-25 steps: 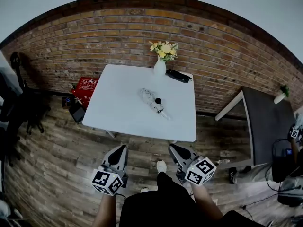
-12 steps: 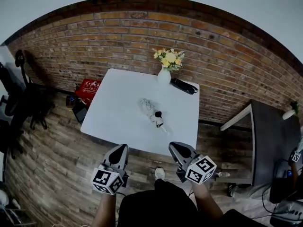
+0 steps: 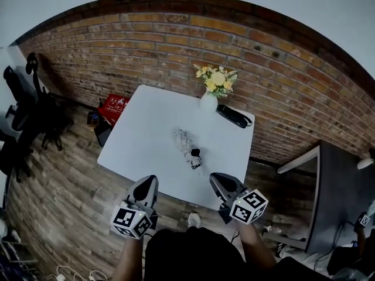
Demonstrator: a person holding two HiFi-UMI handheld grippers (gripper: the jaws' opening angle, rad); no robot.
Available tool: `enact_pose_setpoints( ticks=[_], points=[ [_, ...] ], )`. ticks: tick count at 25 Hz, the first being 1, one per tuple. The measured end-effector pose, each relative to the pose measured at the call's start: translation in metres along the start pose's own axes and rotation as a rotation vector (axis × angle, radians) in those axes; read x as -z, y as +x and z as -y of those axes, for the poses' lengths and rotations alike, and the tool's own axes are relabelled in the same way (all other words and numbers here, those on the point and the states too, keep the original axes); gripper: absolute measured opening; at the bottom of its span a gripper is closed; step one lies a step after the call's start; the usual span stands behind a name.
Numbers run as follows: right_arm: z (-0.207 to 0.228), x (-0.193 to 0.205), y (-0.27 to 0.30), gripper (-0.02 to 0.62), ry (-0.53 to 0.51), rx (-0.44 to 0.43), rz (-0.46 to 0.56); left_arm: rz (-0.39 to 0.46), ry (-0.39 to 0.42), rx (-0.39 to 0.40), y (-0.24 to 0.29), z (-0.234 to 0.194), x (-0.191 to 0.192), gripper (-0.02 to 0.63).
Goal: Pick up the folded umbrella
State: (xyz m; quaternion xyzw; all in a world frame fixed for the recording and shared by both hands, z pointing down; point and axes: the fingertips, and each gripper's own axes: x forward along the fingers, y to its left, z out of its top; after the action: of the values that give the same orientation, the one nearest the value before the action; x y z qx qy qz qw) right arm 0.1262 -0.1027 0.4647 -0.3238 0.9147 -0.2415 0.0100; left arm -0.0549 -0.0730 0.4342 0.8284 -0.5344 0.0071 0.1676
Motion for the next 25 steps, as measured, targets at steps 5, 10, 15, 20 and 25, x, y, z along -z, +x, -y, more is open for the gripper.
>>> enact_pose_setpoints(
  ticks=[5, 10, 15, 20, 25],
  points=[
    [0.020, -0.001, 0.014, 0.023, -0.023, -0.015, -0.038, -0.020, 0.005, -0.028, 0.014, -0.005, 0.003, 0.014],
    [0.033, 0.005, 0.033, 0.023, -0.039, -0.017, -0.077, -0.035, -0.011, -0.030, 0.025, -0.008, 0.008, 0.014],
    [0.048, 0.017, 0.060, 0.023, -0.073, 0.011, -0.135, -0.052, -0.016, -0.023, 0.040, -0.017, 0.016, 0.014],
    [0.061, 0.025, 0.085, 0.023, -0.062, 0.057, -0.163, -0.073, -0.031, 0.013, 0.058, -0.038, 0.021, 0.014],
    [0.073, 0.028, 0.113, 0.023, -0.080, 0.105, -0.184, -0.098, -0.025, 0.062, 0.082, -0.059, 0.023, 0.014]
  ],
)
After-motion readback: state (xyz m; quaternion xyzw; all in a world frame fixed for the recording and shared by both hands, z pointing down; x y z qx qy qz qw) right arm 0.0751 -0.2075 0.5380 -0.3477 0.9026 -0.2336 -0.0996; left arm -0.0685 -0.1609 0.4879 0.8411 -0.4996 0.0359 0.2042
